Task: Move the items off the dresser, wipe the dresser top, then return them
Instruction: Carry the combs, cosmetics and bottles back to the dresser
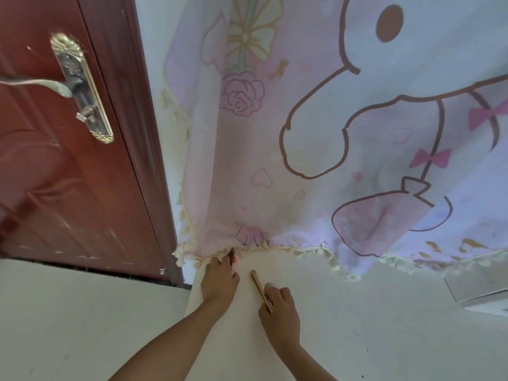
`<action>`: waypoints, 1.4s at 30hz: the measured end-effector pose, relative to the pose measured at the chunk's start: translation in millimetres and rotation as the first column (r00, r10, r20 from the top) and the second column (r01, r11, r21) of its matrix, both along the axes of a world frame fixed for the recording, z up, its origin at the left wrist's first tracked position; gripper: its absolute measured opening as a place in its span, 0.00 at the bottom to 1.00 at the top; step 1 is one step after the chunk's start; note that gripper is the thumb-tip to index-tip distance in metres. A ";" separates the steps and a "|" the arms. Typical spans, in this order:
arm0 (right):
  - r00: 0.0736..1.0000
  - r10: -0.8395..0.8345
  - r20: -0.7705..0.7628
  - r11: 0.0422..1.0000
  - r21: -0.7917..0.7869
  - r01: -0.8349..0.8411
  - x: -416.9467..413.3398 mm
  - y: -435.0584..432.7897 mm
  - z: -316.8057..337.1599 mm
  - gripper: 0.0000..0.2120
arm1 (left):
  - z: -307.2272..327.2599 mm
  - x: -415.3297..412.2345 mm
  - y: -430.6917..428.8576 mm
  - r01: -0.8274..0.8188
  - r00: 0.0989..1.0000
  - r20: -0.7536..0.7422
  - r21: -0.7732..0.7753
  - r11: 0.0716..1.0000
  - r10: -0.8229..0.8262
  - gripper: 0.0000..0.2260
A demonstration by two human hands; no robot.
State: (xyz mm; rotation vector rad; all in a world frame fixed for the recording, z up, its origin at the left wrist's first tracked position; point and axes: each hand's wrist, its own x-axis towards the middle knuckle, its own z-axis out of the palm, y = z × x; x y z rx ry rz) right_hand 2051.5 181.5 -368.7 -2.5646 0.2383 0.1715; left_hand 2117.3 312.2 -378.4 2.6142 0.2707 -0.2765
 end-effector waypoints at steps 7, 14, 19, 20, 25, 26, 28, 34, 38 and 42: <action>1.000 -0.011 -0.002 0.998 0.060 0.011 20.1 -3.6 -2.0 0.16 | 0.4 2.5 -3.7 -0.006 0.999 -0.043 -0.012 1.000 0.006 0.23; 0.999 0.025 -0.034 0.997 0.068 -0.022 45.7 19.8 -4.7 0.11 | -8.2 -29.2 20.7 0.096 0.995 0.031 -0.011 0.995 -0.095 0.18; 0.984 0.169 -0.052 0.981 0.101 -0.163 55.7 25.1 -5.6 0.09 | -8.9 -31.0 23.7 0.114 0.993 0.037 -0.028 0.993 -0.113 0.19; 0.979 0.199 -0.044 0.977 0.085 -0.194 56.0 22.5 -5.4 0.09 | -9.4 -30.9 23.8 0.118 0.992 0.042 -0.029 0.993 -0.116 0.19; 0.962 0.266 0.058 0.963 -0.056 -0.262 59.5 -6.9 -6.2 0.16 | -8.1 -37.4 28.1 0.129 0.984 0.134 -0.075 0.989 -0.118 0.20; 0.960 0.265 0.094 0.963 -0.083 -0.257 61.3 -12.4 -3.6 0.17 | -6.6 -39.6 29.2 0.116 0.978 0.186 -0.109 0.987 -0.094 0.24; 0.904 0.336 0.265 0.937 -0.195 -0.292 68.3 -18.6 1.0 0.16 | -12.1 -46.3 34.5 0.098 0.967 0.245 -0.103 0.990 -0.070 0.25; 0.756 0.610 0.237 0.734 -0.527 -0.428 78.0 -15.5 -5.9 0.14 | -17.7 -77.7 48.5 0.167 0.977 0.126 0.039 0.985 -0.170 0.20; 0.800 0.586 0.132 0.761 -0.428 -0.487 68.4 -6.5 -13.5 0.21 | -21.3 -89.9 51.7 0.162 0.986 0.042 -0.020 0.987 -0.161 0.35; 0.826 0.528 0.195 0.830 -0.324 -0.454 63.0 -5.0 -11.5 0.21 | -21.3 -92.2 51.8 0.132 0.991 -0.022 -0.062 0.989 -0.134 0.44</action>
